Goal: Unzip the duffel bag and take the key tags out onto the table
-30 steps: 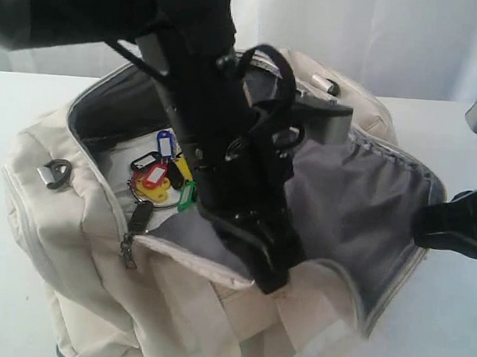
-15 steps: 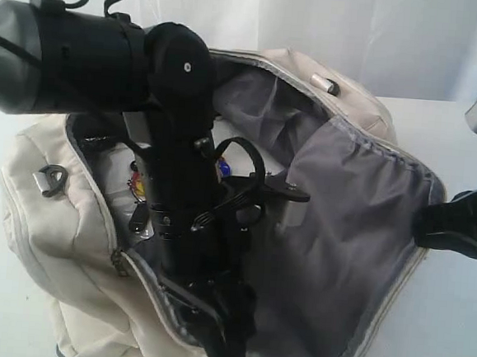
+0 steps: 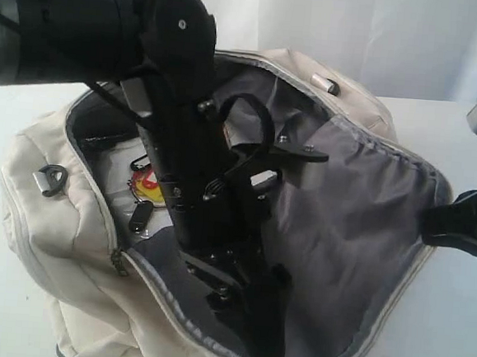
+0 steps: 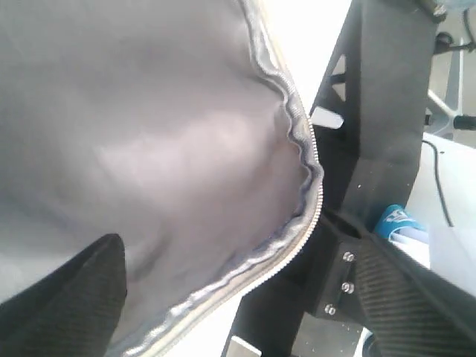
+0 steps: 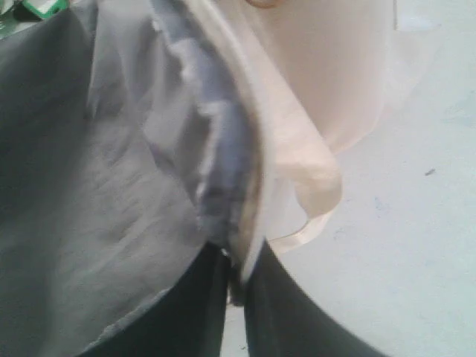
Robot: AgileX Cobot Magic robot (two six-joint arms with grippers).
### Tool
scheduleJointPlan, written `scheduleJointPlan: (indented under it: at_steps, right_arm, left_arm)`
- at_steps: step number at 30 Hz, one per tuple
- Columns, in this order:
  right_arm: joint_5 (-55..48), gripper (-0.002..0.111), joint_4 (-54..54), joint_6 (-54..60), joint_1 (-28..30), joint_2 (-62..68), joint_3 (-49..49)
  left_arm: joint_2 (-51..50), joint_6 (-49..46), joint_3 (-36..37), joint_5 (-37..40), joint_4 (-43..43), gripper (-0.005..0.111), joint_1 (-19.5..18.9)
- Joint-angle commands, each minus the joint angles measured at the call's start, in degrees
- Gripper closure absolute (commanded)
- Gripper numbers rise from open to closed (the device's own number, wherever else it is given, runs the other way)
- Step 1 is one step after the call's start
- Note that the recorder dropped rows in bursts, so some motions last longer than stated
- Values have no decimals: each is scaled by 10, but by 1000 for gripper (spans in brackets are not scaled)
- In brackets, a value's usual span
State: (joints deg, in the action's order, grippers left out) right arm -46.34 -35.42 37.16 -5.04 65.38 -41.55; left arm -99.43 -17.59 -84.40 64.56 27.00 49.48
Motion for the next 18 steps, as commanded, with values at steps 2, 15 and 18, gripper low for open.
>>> scheduleJointPlan:
  at_steps: [2,15,18]
  right_arm:
    - [33,68,29,1,0,0,3]
    - [64,62,119,-98,0,-76,-35]
    - [73,77,126,-106,0,-123,-36]
  left_arm:
    - [19,-2,-7,54,10,22,4]
    - [58,49,-38,54,-192,41,4]
    - [78,93,-44,54,-315,56,4]
